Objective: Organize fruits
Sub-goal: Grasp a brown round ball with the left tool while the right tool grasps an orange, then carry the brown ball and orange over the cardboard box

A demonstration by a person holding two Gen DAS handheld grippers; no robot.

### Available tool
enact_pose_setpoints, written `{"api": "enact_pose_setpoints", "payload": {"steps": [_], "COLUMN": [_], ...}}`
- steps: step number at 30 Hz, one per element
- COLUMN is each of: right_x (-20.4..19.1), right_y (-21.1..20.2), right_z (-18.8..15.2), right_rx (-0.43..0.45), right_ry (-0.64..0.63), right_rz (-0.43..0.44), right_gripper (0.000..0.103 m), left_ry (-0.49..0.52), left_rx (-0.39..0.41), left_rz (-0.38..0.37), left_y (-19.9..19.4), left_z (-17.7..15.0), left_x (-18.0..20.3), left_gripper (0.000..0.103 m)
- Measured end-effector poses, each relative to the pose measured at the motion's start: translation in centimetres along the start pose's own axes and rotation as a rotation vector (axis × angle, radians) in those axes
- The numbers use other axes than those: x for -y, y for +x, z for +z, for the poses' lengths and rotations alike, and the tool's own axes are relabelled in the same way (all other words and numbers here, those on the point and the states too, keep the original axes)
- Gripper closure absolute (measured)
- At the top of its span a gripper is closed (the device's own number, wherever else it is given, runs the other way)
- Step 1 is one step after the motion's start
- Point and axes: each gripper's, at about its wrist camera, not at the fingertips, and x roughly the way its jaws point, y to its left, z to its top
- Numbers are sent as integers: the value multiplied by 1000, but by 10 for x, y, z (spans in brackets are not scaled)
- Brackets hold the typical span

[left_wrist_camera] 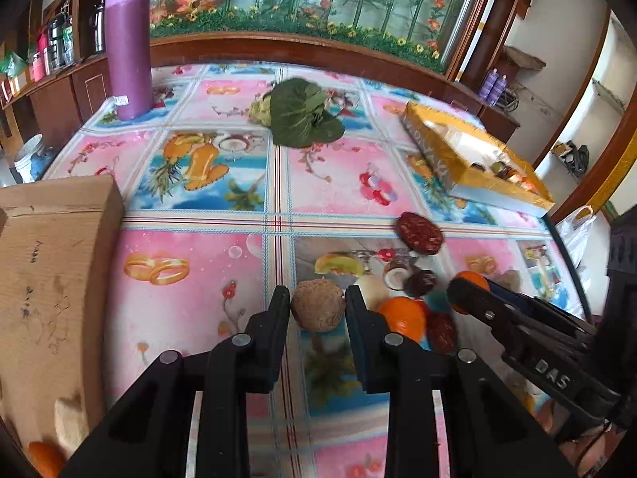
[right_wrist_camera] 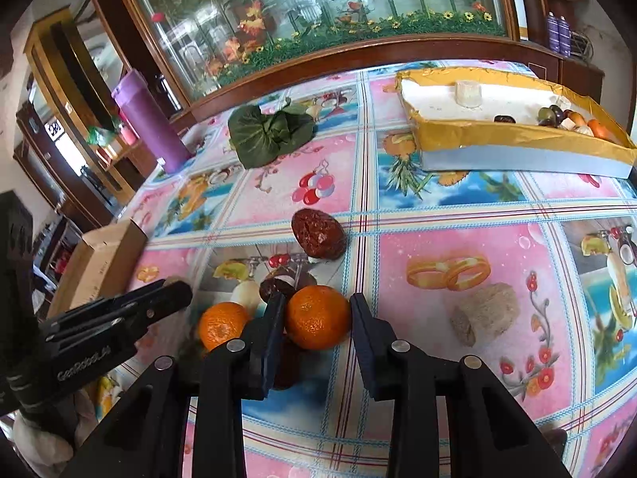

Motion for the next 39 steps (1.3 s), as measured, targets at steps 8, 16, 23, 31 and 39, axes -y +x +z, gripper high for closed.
{"api": "enact_pose_setpoints", "payload": {"steps": [8, 16, 23, 31, 39], "right_x": [-36, -144, -240, -284, -286], "right_y": [-39, -34, 9, 64, 76], "right_z": [-10, -16, -32, -42, -45], "right_rx": [41, -13, -81, -151, -159], "right_ry": [-62, -234, -387, -460, -464], "right_rz": [45, 202, 247, 196, 192], "right_gripper": [67, 67, 67, 67, 65], "left_ry": [-177, -339, -395, -424, -468], "left_rx": [144, 196, 133, 113, 125], "left_rz": [-30, 270, 272, 252, 207], "left_y": [-103, -154, -132, -124, -128], "left_z": [-29, -54, -60, -59, -65], "left_x": [-61, -163, -198, -225, -234], "left_gripper": [75, 75, 75, 75, 73]}}
